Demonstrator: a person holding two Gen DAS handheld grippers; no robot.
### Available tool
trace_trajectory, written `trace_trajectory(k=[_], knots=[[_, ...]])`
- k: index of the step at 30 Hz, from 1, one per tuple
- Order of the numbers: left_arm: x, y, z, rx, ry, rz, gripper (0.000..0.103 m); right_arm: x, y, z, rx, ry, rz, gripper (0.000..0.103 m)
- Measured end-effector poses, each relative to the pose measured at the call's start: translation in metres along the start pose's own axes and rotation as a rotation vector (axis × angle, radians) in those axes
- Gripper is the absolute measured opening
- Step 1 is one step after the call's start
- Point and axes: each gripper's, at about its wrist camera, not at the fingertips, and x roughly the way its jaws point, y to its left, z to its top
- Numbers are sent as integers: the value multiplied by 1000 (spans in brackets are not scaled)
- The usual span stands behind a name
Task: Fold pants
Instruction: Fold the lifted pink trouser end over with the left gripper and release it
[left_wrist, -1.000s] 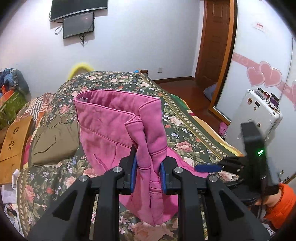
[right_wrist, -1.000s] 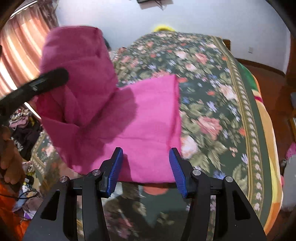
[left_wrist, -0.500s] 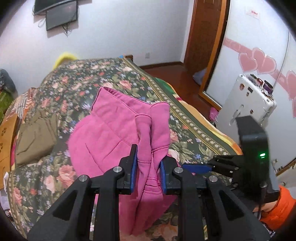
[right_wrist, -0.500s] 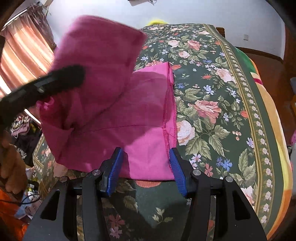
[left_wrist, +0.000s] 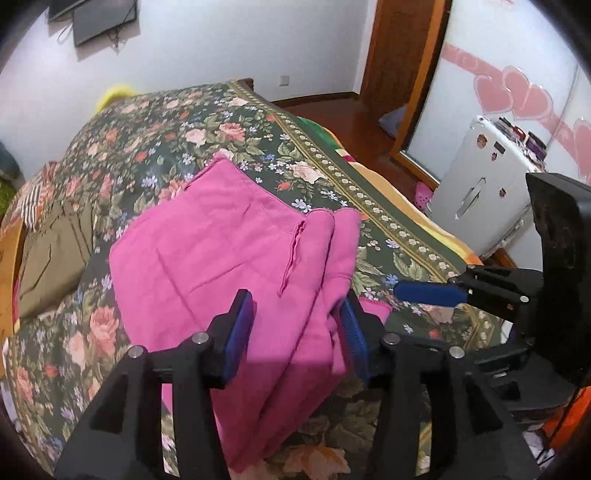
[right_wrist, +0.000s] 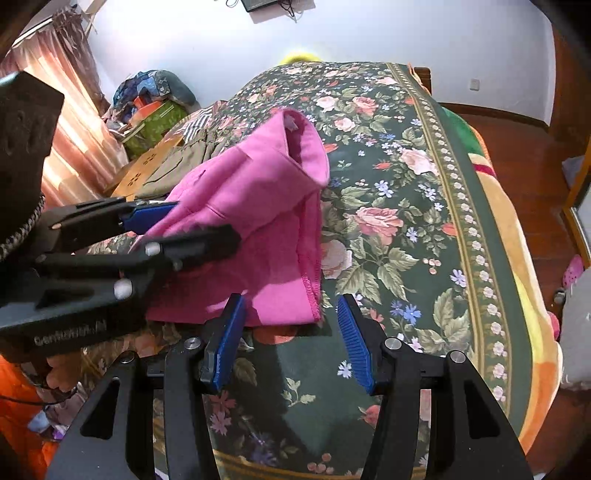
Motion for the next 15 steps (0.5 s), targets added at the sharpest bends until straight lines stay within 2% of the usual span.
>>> trace_trajectory(k=[3, 8, 10, 15], knots=[[-18, -1, 1, -4, -43, -2, 50, -4, -2, 2, 0, -12, -22, 49], [-55, 9, 9, -9, -164, 31, 63, -15, -1, 11, -1, -53, -26, 49], [-64, 22, 14, -25, -210, 67, 67, -19, 0, 13, -3, -71, -26, 49], [-57, 71, 29, -89, -213, 150, 69, -24, 6, 19, 6, -107, -19, 55]])
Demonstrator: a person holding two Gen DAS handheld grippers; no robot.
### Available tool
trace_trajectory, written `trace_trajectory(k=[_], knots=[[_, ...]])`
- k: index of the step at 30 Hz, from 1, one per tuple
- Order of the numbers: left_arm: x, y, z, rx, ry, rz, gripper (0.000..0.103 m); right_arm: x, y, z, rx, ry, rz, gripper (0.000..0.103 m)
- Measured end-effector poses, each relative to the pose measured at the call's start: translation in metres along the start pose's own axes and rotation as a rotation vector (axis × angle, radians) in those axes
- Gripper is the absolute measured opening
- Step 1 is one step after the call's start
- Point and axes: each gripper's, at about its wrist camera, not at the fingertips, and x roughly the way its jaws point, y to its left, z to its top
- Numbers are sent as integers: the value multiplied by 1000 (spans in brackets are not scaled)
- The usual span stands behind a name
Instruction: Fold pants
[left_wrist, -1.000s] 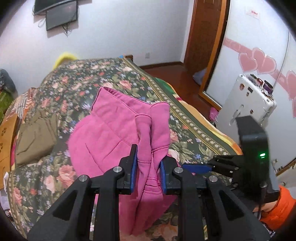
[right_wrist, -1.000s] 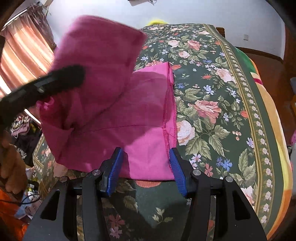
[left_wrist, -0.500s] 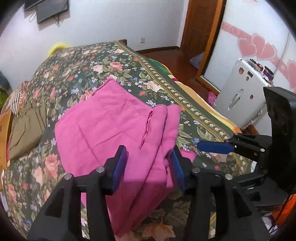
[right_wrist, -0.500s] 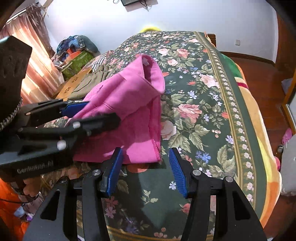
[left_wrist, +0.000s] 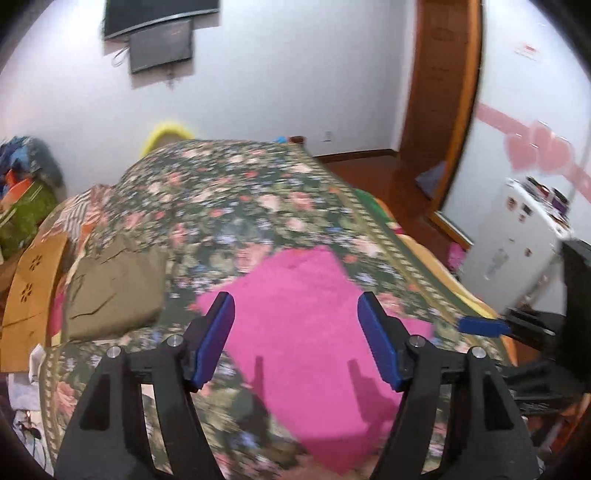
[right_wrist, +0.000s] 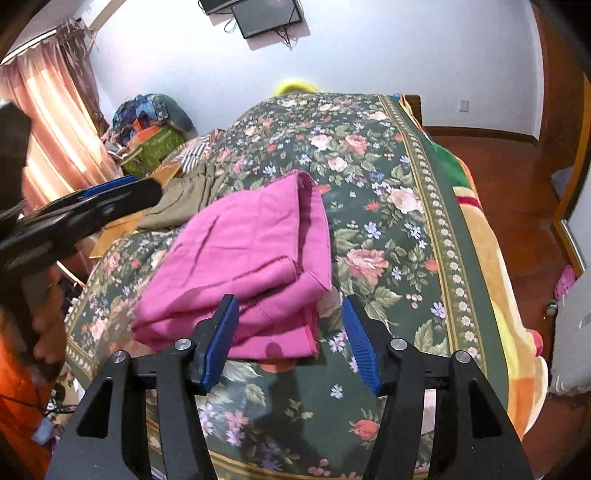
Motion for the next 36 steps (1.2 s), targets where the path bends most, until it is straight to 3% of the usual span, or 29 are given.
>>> trace_trajectory(k=[6, 11, 17, 25, 30, 32, 36], knots=[[43, 56, 12, -35, 82, 72, 69, 7, 10, 10, 0, -6, 12, 62], [66, 77, 17, -37, 109, 83, 69, 21, 15, 13, 39, 33, 49, 68], [103, 73, 23, 28, 151, 41, 69, 43, 21, 9, 45, 84, 39, 77], [160, 66, 14, 92, 246, 21, 69, 67, 5, 7, 42, 149, 3, 77], [171, 68, 5, 120, 262, -19, 59, 72, -8, 13, 3, 157, -30, 77], [170, 72, 3, 108, 266, -50, 50, 76, -17, 17, -9, 158, -54, 77], [165, 80, -3, 78, 280, -86, 42, 84, -34, 25, -30, 160, -114, 77]])
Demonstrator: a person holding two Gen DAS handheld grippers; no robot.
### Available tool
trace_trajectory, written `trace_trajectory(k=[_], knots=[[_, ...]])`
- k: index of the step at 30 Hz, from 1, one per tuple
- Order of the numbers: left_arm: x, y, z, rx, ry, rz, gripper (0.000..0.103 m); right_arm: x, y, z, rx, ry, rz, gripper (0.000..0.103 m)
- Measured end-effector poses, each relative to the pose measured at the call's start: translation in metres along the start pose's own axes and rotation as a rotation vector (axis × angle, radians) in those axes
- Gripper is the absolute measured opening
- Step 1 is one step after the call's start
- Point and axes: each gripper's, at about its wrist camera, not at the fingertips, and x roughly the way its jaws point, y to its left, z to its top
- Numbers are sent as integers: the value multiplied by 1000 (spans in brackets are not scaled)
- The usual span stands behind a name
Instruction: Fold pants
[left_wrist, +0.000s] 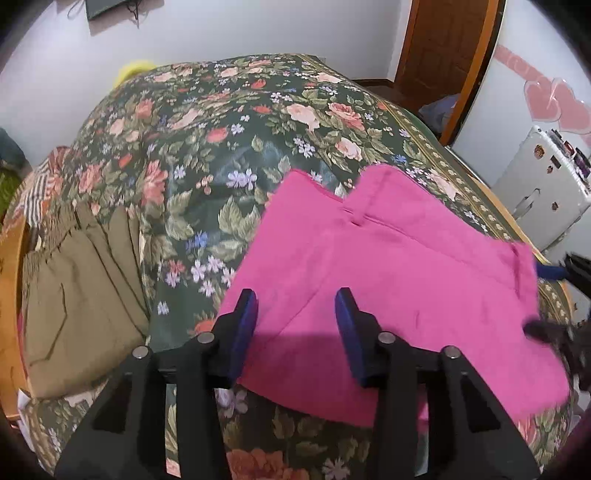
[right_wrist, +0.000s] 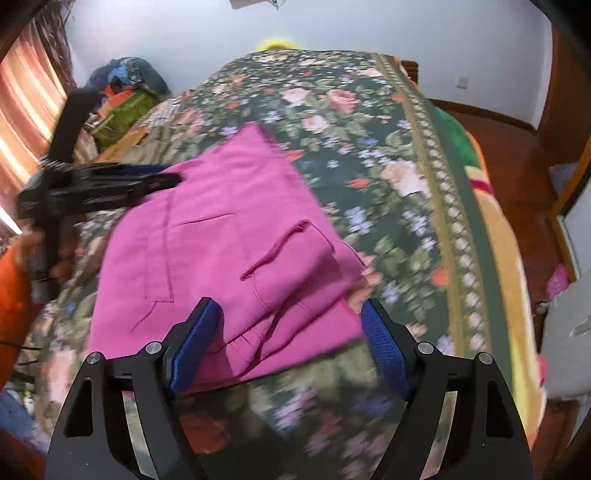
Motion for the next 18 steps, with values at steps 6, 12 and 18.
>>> trace_trajectory(k=[6, 12, 18], knots=[[-16, -3, -23, 7, 7, -18, 21, -8, -11, 14, 6, -28, -57, 77], [-36, -16, -45, 45, -12, -22, 17, -18, 3, 13, 5, -86, 14, 77], [-43, -12, -53, 0, -16, -39, 17, 17, -3, 19, 44, -27, 91, 75]])
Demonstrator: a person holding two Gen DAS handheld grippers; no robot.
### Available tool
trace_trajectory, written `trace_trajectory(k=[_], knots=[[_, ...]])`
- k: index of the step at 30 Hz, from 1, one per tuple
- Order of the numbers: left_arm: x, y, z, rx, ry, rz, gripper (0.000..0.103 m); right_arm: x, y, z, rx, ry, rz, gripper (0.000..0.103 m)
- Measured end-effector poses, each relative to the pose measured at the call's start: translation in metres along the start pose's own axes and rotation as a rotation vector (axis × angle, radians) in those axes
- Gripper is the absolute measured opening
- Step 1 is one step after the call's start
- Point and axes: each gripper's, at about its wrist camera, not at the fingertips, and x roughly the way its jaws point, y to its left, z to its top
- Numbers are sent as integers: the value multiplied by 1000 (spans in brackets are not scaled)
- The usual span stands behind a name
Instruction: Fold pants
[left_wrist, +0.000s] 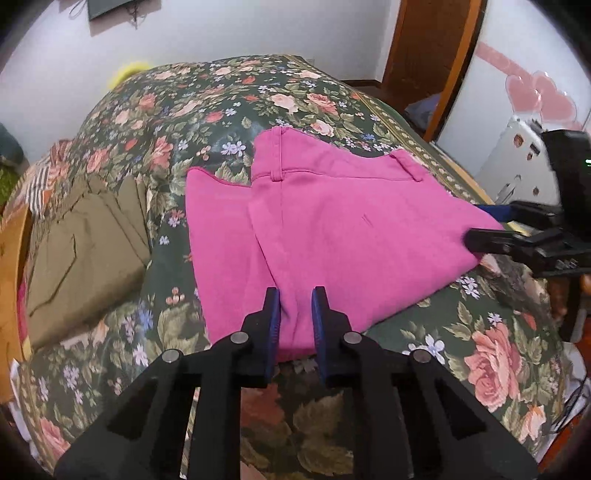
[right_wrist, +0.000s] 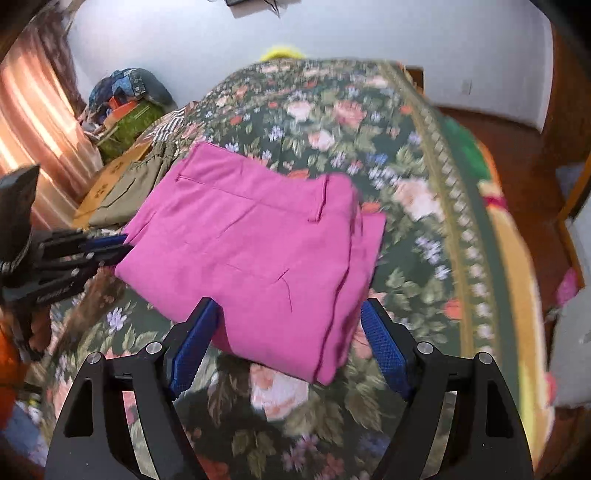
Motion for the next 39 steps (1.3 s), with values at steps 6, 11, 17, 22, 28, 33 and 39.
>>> trace_trajectory(k=[6, 11, 17, 22, 28, 33, 39], knots=[[-9, 12, -13, -79, -11, -58, 9, 10, -4, 6, 37, 28, 97, 48], [-22, 18, -29, -145, -12, -78, 6, 0, 6, -4, 20, 29, 123, 46], [-43, 18, -59, -190, -11, -65, 6, -17, 26, -20, -29, 33, 135, 45], [-59, 19, -90, -237, 7, -54, 1, -31, 44, -36, -65, 40, 149, 45], [-85, 30, -109, -289, -23, 16, 2, -44, 60, -54, -116, 41, 124, 45], [-96, 42, -85, -292, -69, 45, 6, -60, 49, -47, -54, -16, 87, 45], [-74, 44, -37, -253, -92, 22, 47, -63, 38, -31, -14, -65, 52, 55]])
